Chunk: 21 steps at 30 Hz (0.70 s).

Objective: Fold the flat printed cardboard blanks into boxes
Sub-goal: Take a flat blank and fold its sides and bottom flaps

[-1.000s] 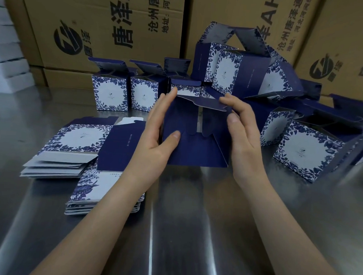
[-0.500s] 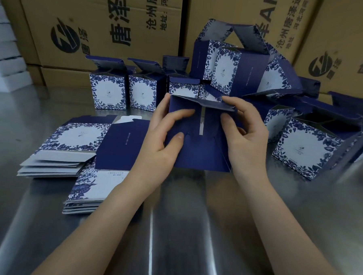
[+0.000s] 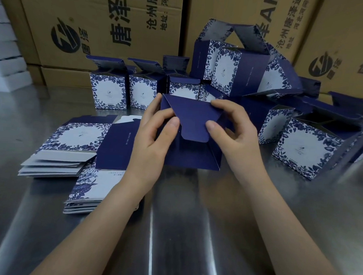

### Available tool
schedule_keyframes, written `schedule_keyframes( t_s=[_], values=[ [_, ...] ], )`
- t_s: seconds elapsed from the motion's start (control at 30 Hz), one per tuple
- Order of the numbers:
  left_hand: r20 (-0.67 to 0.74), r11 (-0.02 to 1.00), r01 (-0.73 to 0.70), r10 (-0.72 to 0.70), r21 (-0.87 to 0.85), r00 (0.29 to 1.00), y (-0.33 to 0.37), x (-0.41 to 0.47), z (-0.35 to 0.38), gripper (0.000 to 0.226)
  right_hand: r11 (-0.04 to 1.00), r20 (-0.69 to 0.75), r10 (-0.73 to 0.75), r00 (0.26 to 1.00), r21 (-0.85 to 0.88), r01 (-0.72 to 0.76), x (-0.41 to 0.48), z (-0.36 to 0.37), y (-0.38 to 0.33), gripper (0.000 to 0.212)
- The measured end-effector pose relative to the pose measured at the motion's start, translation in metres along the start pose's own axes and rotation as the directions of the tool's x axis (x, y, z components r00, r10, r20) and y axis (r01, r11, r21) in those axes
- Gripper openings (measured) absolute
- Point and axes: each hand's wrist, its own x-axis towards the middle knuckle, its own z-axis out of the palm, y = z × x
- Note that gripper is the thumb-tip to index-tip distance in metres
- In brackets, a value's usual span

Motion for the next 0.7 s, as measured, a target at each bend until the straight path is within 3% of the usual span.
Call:
schedule_keyframes(
  t_s=[0.27, 0.47, 0.6, 0.7],
  values=[
    [-0.054, 1.0, -0.016, 0.017, 0.025, 0.998, -0.005, -0.002, 0.002, 0.012, 0.996, 0.014, -0.01, 1.0, -0.094, 0.011, -0.001, -0.002, 0.001, 0.045],
    [-0.097, 0.997, -0.064, 0.061, -0.03, 0.993, -0.007, 0.0, 0.002, 0.036, 0.968, 0.142, -0.015, 0.99, -0.244, 0.05, 0.0, -0.006, 0.003, 0.074],
    [-0.066, 0.985, -0.091, 0.102, 0.143, 0.993, -0.009, 0.0, 0.001, 0.067, 0.942, 0.139, -0.019, 0.99, -0.331, 0.064, 0.002, -0.004, 0.006, 0.087],
    [-0.068, 0.97, -0.096, 0.114, 0.222, 0.991, -0.01, 0.001, 0.001, 0.071, 0.916, 0.101, -0.09, 0.991, -0.382, 0.122, 0.002, -0.002, 0.009, 0.083]
  ],
)
